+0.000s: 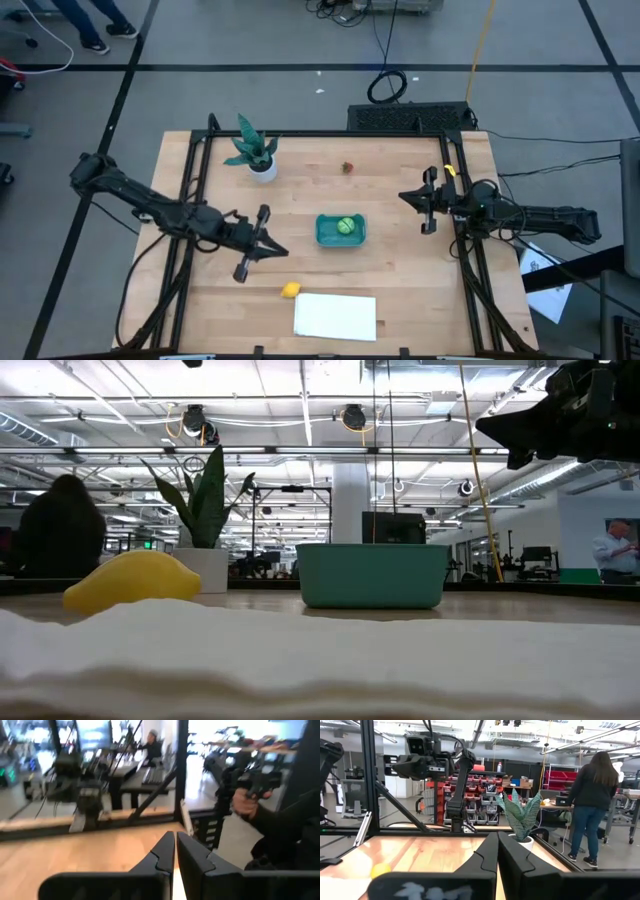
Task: Pick and placing Produce into tupperware
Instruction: Put the yellow lemon into the blue bin
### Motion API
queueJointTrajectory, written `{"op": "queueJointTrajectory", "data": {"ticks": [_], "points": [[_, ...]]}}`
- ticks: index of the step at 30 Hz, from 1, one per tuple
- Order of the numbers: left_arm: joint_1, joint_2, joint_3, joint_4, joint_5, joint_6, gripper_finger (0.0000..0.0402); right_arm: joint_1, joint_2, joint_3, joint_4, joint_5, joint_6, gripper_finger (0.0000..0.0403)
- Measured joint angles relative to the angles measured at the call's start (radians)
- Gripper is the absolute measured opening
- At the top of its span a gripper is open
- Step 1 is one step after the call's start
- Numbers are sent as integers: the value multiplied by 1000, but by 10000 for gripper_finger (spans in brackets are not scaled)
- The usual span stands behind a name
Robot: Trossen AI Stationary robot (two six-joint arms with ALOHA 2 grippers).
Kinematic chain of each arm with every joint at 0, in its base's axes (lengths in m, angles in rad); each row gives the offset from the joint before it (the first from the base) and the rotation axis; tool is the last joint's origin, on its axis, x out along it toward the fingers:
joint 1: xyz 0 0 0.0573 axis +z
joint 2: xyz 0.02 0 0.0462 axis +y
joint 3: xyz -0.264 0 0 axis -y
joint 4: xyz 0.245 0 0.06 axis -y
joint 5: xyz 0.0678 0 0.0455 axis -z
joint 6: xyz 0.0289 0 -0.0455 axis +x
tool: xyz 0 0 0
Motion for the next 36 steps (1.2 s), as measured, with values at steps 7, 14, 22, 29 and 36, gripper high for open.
{"op": "queueJointTrajectory", "data": {"ticks": [7, 14, 22, 29, 36], "points": [[-89, 15, 85, -204, -213, -94, 26, 0, 0, 0, -1, 0, 0, 0], [-151, 41, 126, -284, -339, -217, 26, 0, 0, 0, -1, 0, 0, 0], [-189, 131, 236, -404, -396, -266, 26, 0, 0, 0, -1, 0, 0, 0], [-188, 229, 459, -736, -400, -352, 26, 0, 0, 0, -2, 0, 0, 0], [-188, 310, 649, -993, -374, -487, 26, 0, 0, 0, -2, 0, 0, 0]]}}
